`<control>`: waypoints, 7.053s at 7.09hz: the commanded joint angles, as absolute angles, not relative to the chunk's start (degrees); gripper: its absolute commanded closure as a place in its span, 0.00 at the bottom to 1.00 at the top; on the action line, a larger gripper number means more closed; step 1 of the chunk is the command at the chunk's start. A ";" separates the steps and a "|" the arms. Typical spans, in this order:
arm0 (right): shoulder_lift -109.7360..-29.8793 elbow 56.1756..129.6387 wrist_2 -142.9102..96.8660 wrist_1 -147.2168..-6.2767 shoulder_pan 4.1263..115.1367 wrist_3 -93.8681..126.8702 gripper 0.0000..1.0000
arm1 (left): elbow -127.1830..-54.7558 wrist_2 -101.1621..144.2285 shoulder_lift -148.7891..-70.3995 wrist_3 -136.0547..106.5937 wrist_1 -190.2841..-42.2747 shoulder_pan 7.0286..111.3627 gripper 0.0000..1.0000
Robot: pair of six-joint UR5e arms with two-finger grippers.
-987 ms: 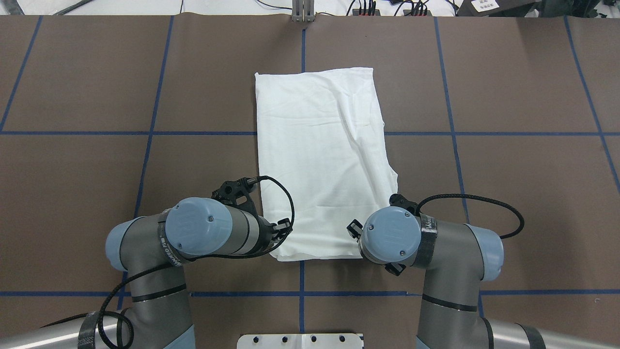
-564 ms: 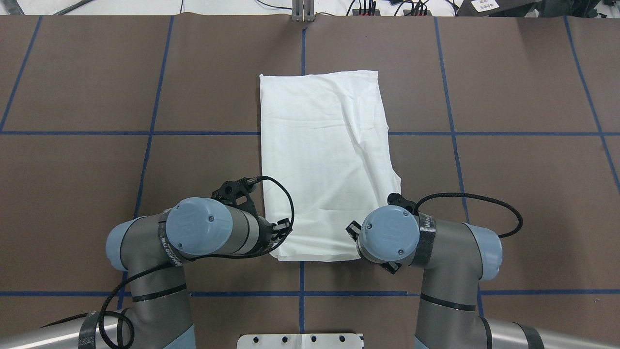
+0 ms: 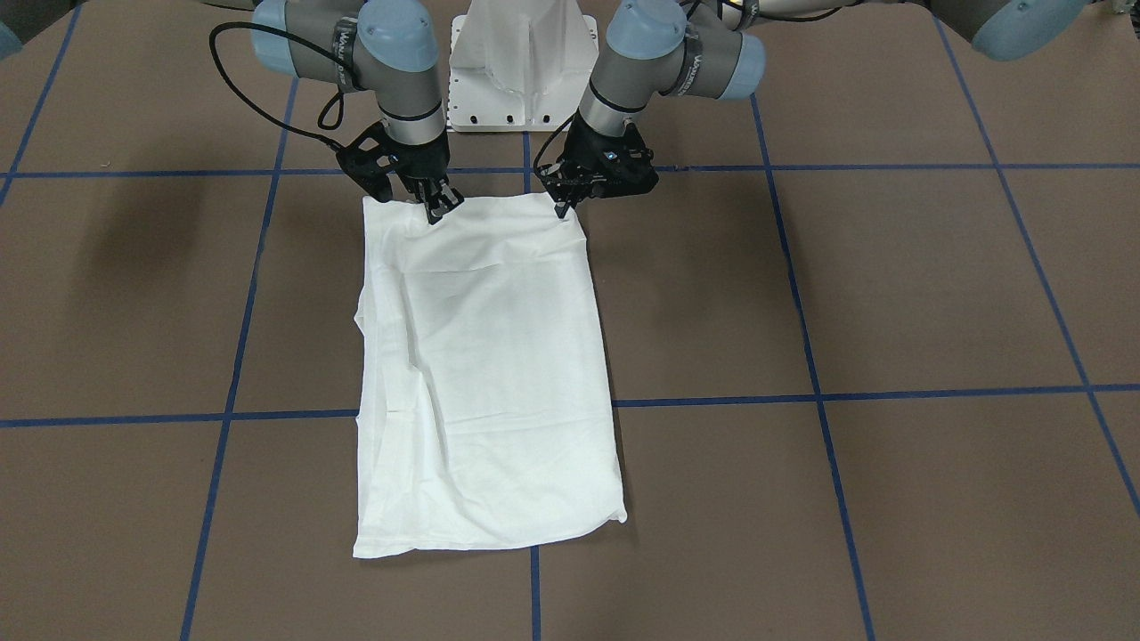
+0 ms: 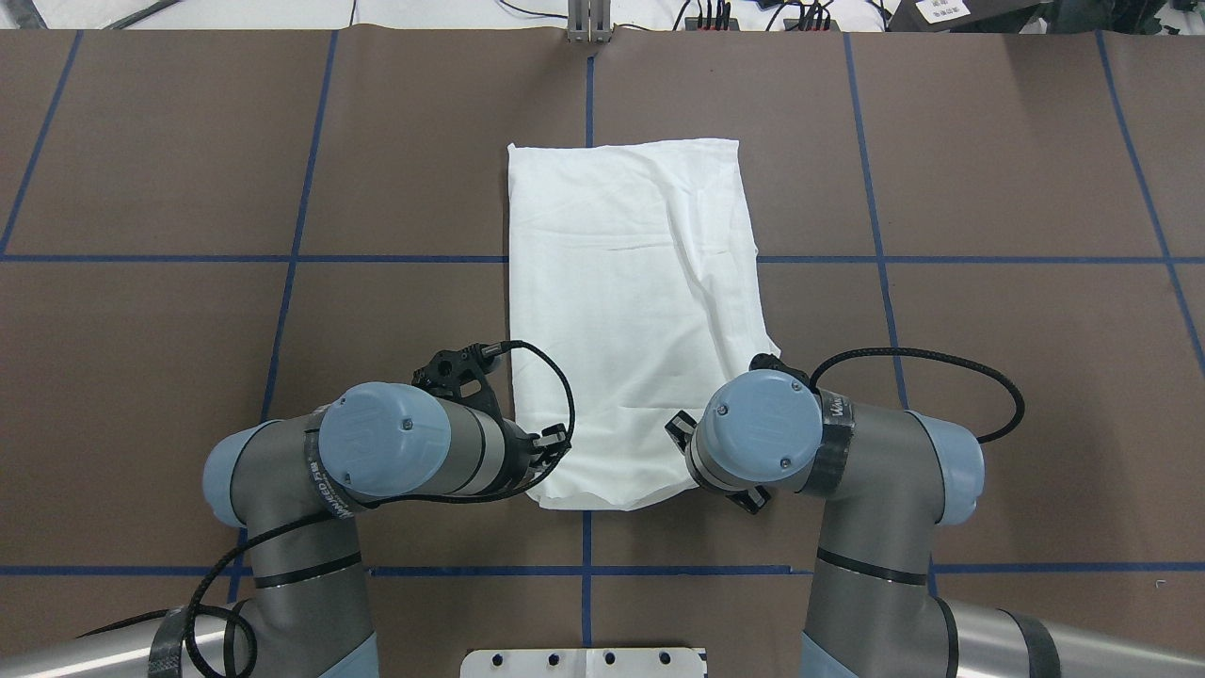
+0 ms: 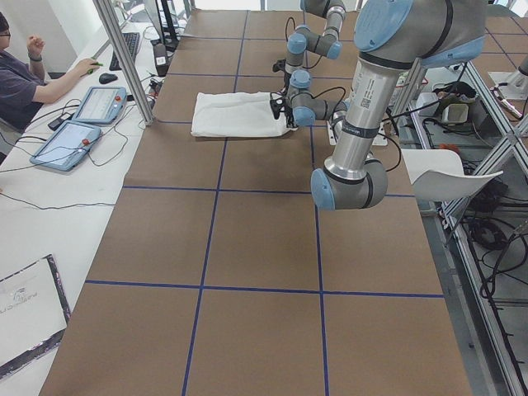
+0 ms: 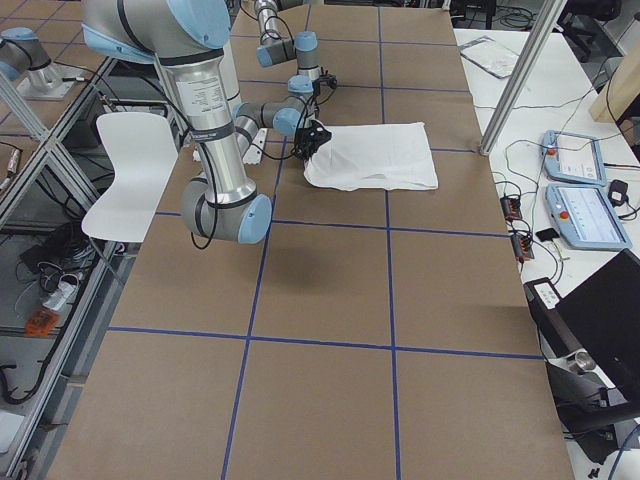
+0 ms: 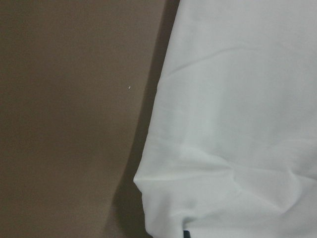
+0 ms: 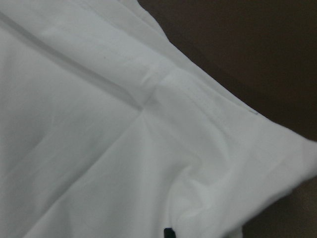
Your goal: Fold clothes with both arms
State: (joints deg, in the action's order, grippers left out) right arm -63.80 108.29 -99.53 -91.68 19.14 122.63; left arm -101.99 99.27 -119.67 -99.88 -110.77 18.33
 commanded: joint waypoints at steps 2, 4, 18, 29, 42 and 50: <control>-64.07 113.20 -101.07 -91.76 19.78 122.61 1.00 | -111.92 99.84 -116.04 -99.76 -106.64 18.11 1.00; -64.34 118.18 -101.25 -91.67 17.77 122.61 1.00 | -122.56 101.42 -114.96 -99.84 -97.35 17.06 1.00; -50.99 101.10 -102.83 -87.66 26.80 103.98 1.00 | -109.88 106.87 -119.09 -87.98 -94.73 31.73 1.00; -45.97 87.11 -103.71 -82.54 32.25 102.04 0.32 | -96.95 106.79 -122.34 -88.94 -106.08 35.33 1.00; -43.87 87.99 -92.13 -83.06 19.34 79.05 0.00 | -93.60 115.84 -116.46 -71.10 -105.64 54.93 0.01; -27.07 54.67 -90.61 -69.43 34.45 64.42 0.00 | -93.96 116.72 -116.46 -71.19 -105.29 56.34 0.01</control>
